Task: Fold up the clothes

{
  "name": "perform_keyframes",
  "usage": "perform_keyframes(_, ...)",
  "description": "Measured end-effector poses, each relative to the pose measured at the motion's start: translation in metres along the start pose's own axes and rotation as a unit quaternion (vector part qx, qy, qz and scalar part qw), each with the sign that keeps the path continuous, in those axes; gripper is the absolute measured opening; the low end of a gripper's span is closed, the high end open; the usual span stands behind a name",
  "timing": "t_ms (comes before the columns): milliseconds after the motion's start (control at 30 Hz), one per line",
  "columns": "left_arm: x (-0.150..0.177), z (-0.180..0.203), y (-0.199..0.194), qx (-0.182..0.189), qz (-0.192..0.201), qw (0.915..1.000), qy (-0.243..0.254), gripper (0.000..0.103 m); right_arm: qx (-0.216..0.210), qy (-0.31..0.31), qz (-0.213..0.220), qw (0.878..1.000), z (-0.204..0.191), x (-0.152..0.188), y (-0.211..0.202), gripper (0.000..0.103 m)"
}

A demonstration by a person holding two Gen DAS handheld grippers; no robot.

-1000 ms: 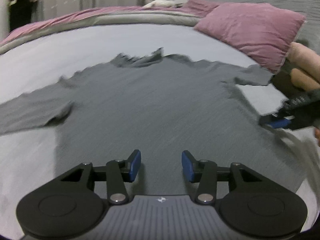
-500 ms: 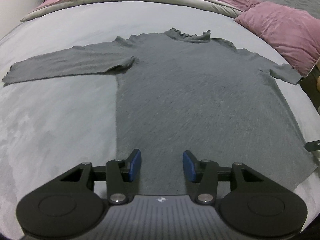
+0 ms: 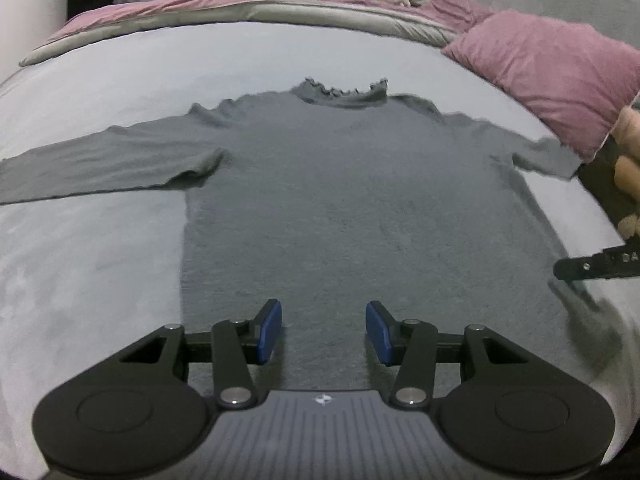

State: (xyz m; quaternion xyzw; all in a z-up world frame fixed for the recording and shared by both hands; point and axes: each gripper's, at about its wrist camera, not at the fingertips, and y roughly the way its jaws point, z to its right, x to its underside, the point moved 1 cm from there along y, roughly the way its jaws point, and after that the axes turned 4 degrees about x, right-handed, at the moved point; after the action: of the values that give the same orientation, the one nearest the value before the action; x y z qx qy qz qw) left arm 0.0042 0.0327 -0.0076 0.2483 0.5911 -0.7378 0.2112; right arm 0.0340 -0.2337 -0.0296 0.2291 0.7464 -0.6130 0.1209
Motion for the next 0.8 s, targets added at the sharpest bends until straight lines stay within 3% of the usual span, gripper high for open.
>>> perform_keyframes(167, 0.016, 0.002, 0.003, -0.004, -0.014, 0.9998, 0.017, 0.048, 0.019, -0.027, -0.017, 0.999, -0.004, 0.011, 0.014, 0.029)
perform_keyframes(700, 0.035, 0.013, -0.021, 0.004, -0.066, 0.9978, 0.0, 0.052, 0.012, -0.027, -0.053, 0.998, 0.019, 0.061, -0.022, 0.029)
perform_keyframes(800, 0.032, 0.017, -0.024, 0.014, -0.073, 0.9972, -0.007, 0.052, 0.007, -0.023, -0.061, 0.998, 0.019, 0.062, -0.027, 0.033)
